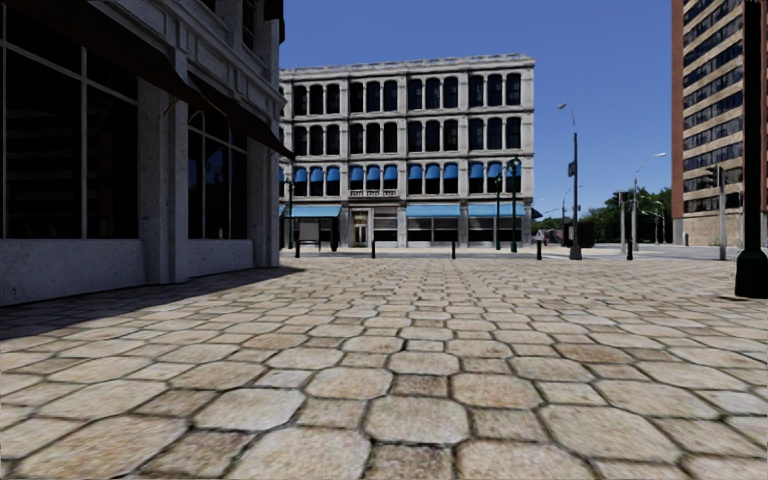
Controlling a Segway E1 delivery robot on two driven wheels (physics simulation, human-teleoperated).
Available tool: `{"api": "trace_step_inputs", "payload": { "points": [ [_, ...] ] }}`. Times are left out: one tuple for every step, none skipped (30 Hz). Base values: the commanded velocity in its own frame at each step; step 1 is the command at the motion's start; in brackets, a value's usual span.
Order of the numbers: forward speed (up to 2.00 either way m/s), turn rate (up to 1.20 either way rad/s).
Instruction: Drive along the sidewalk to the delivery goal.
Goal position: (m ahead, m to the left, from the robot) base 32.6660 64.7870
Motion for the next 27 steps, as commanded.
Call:
{"api": "trace_step_inputs", "payload": {
  "points": [
    [2.0,0.0],
    [2.0,0.0],
    [2.0,0.0],
    [2.0,0.0],
    [2.0,0.0],
    [2.0,0.0],
    [2.0,0.0],
    [2.0,0.0],
    [2.0,0.0],
    [2.0,0.0],
    [2.0,0.0],
    [2.0,0.0],
    [2.0,0.0],
    [2.0,0.0],
    [2.0,0.0],
    [2.0,0.0],
    [2.0,0.0],
    [2.0,0.0],
    [2.0,0.0],
    [2.0,0.0],
    [2.0,0.0],
    [2.0,0.0],
    [2.0,0.0],
    [2.0,0.0],
    [2.0,0.0],
    [2.0,0.0],
    [2.0,0.0]
  ]
}}
